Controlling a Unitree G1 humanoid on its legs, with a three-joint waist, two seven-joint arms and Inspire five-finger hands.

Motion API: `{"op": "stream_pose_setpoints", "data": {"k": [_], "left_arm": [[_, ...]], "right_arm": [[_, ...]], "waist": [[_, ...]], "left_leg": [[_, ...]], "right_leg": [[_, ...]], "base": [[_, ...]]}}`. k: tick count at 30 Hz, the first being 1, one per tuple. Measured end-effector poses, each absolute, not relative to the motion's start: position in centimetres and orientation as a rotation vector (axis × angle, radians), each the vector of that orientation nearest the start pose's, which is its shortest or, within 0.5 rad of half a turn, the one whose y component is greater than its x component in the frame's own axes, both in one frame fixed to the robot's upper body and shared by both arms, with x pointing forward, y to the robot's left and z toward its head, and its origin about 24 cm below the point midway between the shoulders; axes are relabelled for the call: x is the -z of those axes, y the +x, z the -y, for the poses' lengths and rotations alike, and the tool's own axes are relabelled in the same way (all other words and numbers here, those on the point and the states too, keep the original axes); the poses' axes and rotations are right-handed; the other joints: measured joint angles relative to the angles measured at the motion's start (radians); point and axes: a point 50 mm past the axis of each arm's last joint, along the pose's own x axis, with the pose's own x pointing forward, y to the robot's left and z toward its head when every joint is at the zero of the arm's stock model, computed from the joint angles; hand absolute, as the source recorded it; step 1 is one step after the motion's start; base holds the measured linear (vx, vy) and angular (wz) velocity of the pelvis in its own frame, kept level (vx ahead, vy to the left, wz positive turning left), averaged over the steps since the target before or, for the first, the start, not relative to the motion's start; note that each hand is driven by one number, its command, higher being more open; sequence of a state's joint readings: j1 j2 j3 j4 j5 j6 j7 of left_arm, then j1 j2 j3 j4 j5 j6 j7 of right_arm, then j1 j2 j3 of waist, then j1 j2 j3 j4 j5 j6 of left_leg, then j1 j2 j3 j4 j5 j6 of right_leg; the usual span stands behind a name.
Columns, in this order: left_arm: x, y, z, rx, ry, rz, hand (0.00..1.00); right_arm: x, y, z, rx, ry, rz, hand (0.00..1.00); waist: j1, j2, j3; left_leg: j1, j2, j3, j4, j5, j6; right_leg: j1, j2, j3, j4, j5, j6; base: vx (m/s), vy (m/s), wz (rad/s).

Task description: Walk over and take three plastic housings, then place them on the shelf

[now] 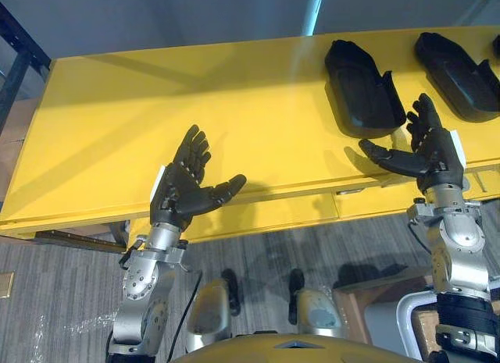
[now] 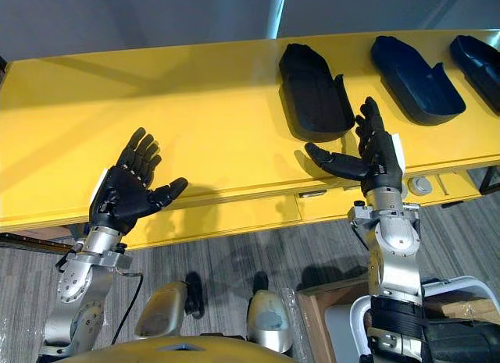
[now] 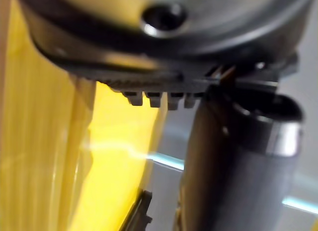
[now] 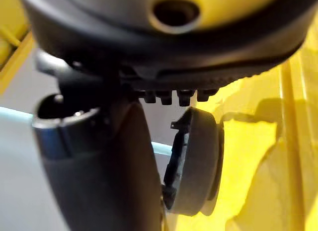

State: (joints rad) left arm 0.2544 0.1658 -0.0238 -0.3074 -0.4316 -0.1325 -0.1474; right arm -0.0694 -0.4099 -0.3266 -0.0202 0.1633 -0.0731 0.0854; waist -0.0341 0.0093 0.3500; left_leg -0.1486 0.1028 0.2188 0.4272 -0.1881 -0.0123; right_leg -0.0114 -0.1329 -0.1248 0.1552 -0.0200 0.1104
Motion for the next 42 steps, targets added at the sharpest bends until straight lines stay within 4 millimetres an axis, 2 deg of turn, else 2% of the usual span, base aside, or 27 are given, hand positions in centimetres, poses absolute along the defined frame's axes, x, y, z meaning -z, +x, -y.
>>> {"op": "stream_pose_setpoints", "data": {"k": [6,12,22,25,30,33,38,42], "left_arm": [[-7.0,19.7,-17.4,0.136,-0.264,0.185,1.00],[-7.1,19.6,-17.3,0.160,-0.265,0.194,1.00],[-7.2,19.5,-17.1,0.176,-0.281,0.206,1.00],[-7.5,19.5,-17.3,0.166,-0.287,0.230,1.00],[-9.7,19.2,-17.4,0.202,-0.308,0.358,1.00],[-11.8,18.6,-16.6,0.284,-0.346,0.489,1.00],[-12.7,18.4,-14.8,0.423,-0.425,0.553,1.00],[-13.6,19.0,-12.6,0.534,-0.475,0.580,1.00]], "right_arm": [[-13.5,24.3,27.4,0.317,-0.422,0.378,1.00],[-15.2,23.5,26.6,0.315,-0.462,0.516,1.00],[-15.0,23.1,27.1,0.389,-0.444,0.524,1.00],[-14.8,22.4,27.8,0.448,-0.406,0.534,1.00],[-14.2,19.4,27.6,0.527,-0.268,0.562,1.00],[-12.9,16.7,27.1,0.594,-0.210,0.525,1.00],[-11.2,13.9,28.2,0.680,-0.188,0.431,1.00],[-10.4,11.9,28.7,0.711,-0.145,0.393,1.00]], "waist": [[-0.001,-0.004,-0.046],[0.001,-0.006,-0.090],[0.001,-0.007,-0.143],[-0.007,-0.009,-0.159],[-0.028,-0.010,-0.164],[-0.067,-0.009,-0.174],[-0.128,0.006,-0.200],[-0.198,0.027,-0.222]], "left_leg": [[0.024,-0.002,0.008,-0.016,0.000,0.005],[0.035,-0.006,0.006,-0.033,0.000,0.005],[0.052,-0.018,0.009,-0.067,0.002,0.006],[0.054,-0.017,0.016,-0.070,0.001,0.005],[0.085,-0.015,0.055,-0.088,-0.005,0.002],[0.116,-0.008,0.114,-0.098,-0.026,-0.003],[0.144,0.011,0.230,-0.097,-0.048,0.001],[0.166,0.033,0.349,-0.100,-0.077,-0.017]], "right_leg": [[0.022,0.000,0.006,-0.023,0.003,0.003],[0.044,0.000,-0.002,-0.053,0.009,0.003],[0.068,-0.004,-0.005,-0.103,0.021,0.004],[0.066,-0.004,0.001,-0.109,0.024,0.004],[0.067,-0.004,0.042,-0.108,0.025,0.005],[0.059,-0.002,0.098,-0.108,0.027,0.007],[0.014,0.017,0.215,-0.111,0.040,0.017],[-0.032,0.041,0.323,-0.140,0.057,0.008]], "base": [[0.01,0.011,-0.04],[0.01,0.002,0.02],[0.01,0.001,0.00],[0.03,0.009,-0.05],[0.00,0.012,-0.24],[-0.02,0.040,-0.48],[-0.01,0.056,-0.72],[0.03,0.049,-0.88]]}}
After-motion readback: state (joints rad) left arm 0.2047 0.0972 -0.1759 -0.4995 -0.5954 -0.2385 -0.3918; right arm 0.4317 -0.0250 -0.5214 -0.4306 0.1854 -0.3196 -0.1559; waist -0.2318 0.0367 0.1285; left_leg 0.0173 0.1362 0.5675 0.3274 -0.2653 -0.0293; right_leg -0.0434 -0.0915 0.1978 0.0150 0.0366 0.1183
